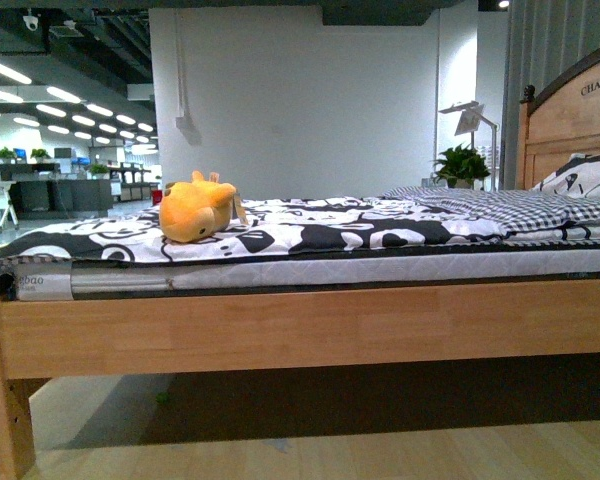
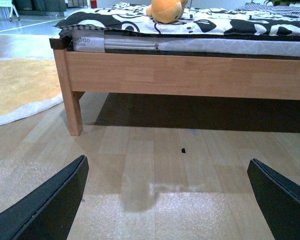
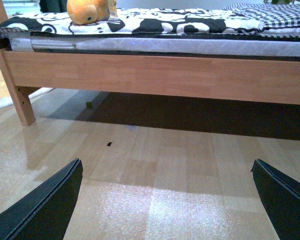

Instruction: Put away toys

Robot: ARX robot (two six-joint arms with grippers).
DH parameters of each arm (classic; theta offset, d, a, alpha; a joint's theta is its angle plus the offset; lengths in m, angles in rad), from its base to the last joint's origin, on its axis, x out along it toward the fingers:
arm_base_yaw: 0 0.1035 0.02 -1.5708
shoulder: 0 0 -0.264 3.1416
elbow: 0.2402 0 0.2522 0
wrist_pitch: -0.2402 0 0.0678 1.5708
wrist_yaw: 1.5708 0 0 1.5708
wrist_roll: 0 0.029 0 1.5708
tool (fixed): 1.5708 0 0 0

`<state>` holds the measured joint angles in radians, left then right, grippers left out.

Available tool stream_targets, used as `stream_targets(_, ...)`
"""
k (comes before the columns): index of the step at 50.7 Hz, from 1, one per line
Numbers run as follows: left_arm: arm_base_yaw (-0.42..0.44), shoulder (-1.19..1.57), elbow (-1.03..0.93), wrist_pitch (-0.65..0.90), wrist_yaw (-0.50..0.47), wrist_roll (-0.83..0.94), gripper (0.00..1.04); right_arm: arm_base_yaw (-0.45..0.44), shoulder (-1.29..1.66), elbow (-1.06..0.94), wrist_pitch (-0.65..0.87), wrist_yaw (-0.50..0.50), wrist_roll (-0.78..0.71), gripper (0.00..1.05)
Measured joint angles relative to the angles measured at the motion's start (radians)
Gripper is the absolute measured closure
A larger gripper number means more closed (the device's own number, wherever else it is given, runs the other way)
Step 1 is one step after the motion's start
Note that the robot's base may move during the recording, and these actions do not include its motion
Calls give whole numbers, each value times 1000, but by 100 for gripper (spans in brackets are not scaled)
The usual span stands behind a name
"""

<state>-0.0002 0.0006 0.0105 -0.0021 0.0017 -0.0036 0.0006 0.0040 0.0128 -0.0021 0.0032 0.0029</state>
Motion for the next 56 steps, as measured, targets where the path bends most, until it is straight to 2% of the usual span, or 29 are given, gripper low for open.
stream_targets(56, 0, 0, 0, 0, -2, 0, 6, 0, 0, 0, 0, 0, 0, 0)
